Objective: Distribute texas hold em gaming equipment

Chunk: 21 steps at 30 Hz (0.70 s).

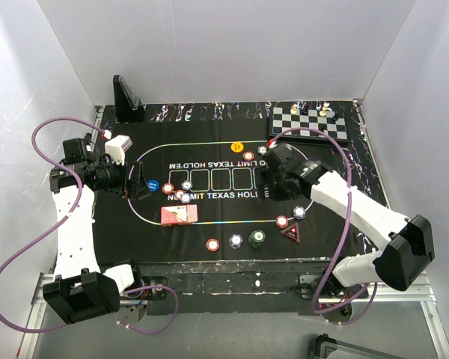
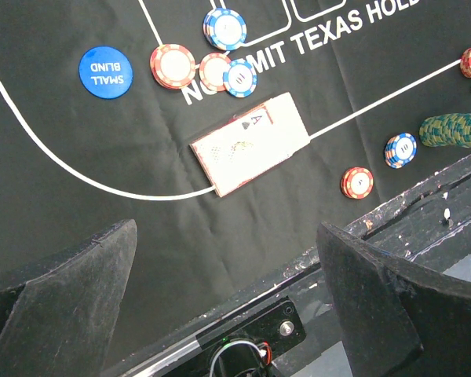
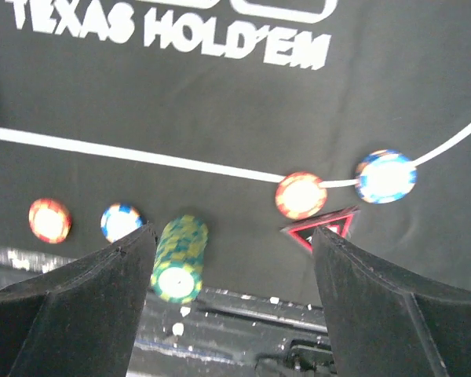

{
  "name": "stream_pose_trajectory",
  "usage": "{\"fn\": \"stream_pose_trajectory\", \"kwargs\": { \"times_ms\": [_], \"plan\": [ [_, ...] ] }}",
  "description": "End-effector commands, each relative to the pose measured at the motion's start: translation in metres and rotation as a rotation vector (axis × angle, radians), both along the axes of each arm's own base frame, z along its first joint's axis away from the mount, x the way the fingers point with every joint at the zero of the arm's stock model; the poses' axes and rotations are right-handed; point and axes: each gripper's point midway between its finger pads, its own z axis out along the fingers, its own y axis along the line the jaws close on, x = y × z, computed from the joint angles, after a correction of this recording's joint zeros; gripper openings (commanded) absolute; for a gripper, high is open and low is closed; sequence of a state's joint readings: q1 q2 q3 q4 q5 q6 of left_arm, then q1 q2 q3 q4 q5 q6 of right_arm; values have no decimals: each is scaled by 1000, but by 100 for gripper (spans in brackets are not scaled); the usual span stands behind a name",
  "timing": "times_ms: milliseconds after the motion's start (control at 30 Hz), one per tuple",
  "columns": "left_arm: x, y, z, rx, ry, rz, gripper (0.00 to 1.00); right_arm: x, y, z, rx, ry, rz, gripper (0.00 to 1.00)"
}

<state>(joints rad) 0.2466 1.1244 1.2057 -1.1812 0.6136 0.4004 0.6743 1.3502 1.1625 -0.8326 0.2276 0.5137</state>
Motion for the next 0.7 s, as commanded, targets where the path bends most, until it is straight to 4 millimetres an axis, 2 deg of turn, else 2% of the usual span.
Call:
{"fn": "stream_pose_trajectory", "kwargs": {
  "times_ms": [0,133,267,667],
  "plan": [
    [5,-1,10,-10,-36,-6,100,-42,24,-2,-23,68,125,88],
    [5,-1,10,-10,-35,-9,100,-68,40,-17,-33,124,189,88],
    [5,-1,9,-10,-34,-7,100,-84,45,-32,-77,159,225,89],
    [5,0,7,-7,-32,-2,100,-100,57,-67,-73,209,256,91]
  ]
}}
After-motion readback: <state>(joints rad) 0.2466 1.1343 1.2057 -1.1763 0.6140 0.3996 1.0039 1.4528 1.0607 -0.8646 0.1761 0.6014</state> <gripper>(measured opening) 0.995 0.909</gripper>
